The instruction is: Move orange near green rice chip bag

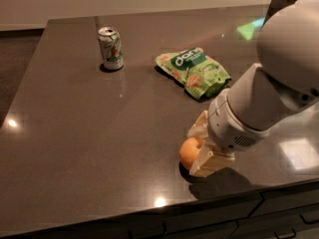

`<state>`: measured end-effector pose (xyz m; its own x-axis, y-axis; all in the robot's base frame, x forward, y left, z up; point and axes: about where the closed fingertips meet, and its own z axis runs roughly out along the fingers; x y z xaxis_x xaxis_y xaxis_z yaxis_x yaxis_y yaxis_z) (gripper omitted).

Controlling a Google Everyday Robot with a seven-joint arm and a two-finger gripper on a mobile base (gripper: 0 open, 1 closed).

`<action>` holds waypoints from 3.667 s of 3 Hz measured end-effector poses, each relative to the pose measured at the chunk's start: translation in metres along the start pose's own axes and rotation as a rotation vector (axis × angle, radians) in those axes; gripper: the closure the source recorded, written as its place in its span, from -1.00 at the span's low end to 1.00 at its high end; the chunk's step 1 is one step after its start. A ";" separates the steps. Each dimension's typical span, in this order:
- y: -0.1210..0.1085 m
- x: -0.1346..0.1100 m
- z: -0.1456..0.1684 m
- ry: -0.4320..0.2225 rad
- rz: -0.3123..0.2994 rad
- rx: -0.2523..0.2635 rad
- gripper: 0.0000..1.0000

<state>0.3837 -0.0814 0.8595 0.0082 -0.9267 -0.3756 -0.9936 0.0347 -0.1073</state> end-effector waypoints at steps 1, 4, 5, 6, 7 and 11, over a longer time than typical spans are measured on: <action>-0.002 -0.002 -0.004 -0.018 0.012 -0.004 0.27; -0.099 0.021 -0.047 -0.028 0.211 0.141 1.00; -0.131 0.037 -0.051 -0.031 0.292 0.186 1.00; -0.151 0.051 -0.047 -0.023 0.345 0.200 1.00; -0.162 0.061 -0.041 -0.017 0.376 0.198 1.00; -0.173 0.080 -0.018 -0.003 0.440 0.147 -0.88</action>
Offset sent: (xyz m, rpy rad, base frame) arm 0.0492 -0.0196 0.0357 0.0217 -0.0224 -0.1313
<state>0.5538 -0.1684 0.8643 -0.4101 -0.8108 -0.4176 -0.8762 0.4773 -0.0662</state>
